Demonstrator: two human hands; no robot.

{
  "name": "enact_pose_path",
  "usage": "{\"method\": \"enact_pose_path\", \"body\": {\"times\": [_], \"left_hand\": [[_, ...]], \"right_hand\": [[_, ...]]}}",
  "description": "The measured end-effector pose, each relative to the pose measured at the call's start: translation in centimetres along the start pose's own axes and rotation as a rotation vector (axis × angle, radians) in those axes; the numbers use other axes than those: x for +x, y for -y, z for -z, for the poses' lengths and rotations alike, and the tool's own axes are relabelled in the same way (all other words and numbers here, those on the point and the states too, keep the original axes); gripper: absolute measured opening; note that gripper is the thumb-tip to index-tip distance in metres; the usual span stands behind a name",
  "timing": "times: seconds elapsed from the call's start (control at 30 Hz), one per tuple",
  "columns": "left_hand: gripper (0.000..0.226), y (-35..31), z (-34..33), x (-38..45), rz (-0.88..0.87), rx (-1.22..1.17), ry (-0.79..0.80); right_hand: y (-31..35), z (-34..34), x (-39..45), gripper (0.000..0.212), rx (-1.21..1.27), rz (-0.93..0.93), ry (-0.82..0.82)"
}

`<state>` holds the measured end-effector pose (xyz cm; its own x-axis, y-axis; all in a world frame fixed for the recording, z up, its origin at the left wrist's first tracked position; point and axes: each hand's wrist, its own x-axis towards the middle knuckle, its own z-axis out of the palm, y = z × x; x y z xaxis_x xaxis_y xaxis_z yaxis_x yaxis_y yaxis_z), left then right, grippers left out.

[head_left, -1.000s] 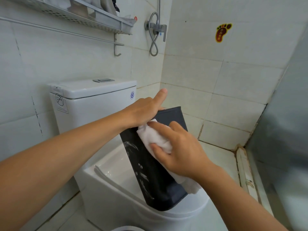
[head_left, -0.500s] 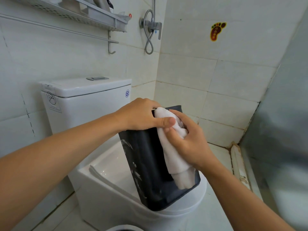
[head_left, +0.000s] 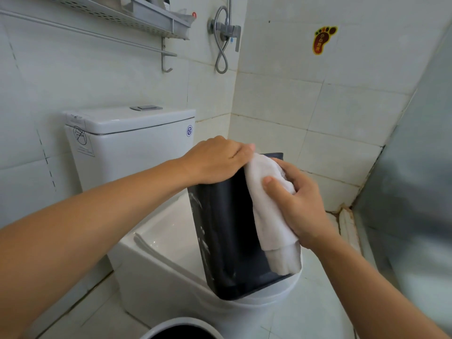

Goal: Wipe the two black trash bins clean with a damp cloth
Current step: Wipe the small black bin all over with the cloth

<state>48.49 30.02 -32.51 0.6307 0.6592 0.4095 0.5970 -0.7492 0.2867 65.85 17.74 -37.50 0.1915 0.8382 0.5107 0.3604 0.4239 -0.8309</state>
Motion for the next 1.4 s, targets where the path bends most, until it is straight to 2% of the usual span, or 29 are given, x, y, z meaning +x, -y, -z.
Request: {"method": "enact_pose_path", "body": {"times": [0.1,0.17,0.27,0.57,0.77,0.83,0.97,1.03,1.1,1.23,1.3,1.4], "left_hand": [[0.064,0.5,-0.1,0.1,0.048,0.013,-0.024],[0.061,0.5,-0.2,0.2,0.047,0.025,-0.024],[0.062,0.8,-0.5,0.7,0.050,0.063,-0.035],[0.070,2.6,-1.3,1.5,0.070,0.267,-0.048],[0.071,2.8,-1.0,1.4,0.079,0.271,-0.034],[0.070,2.8,-1.1,1.3,0.072,0.281,-0.038],[0.072,2.2,-1.0,1.2,0.063,0.285,-0.036],[0.071,2.0,-0.8,1.2,0.062,0.279,-0.037],[0.070,1.9,-0.7,1.2,0.065,0.258,-0.035],[0.069,1.7,-0.5,1.1,0.072,0.220,-0.026],[0.070,1.6,-0.4,1.0,0.068,0.229,-0.020],[0.072,2.0,-0.5,1.2,0.049,0.253,-0.006]], "right_hand": [[-1.2,-0.3,-0.6,0.036,-0.362,0.078,-0.162],[-2.6,-0.5,-1.2,0.049,-0.594,0.112,-0.154],[-4.2,-1.2,-2.7,0.055,-0.694,0.197,-0.081],[-5.0,-1.9,-8.3,0.061,-0.877,0.585,0.389],[-3.5,-1.3,-9.1,0.055,-1.056,0.653,0.689],[-3.0,-1.7,-9.1,0.052,-1.071,0.664,0.675],[-1.8,-3.4,-7.2,0.052,-1.032,0.584,0.426],[-1.4,-4.3,-6.7,0.052,-1.023,0.512,0.362],[-1.4,-4.5,-7.3,0.052,-1.026,0.508,0.428],[-1.7,-3.9,-9.7,0.046,-1.106,0.551,0.693],[-1.5,-4.2,-9.7,0.044,-1.074,0.531,0.655],[-0.8,-5.3,-7.7,0.049,-0.998,0.509,0.466]]}}
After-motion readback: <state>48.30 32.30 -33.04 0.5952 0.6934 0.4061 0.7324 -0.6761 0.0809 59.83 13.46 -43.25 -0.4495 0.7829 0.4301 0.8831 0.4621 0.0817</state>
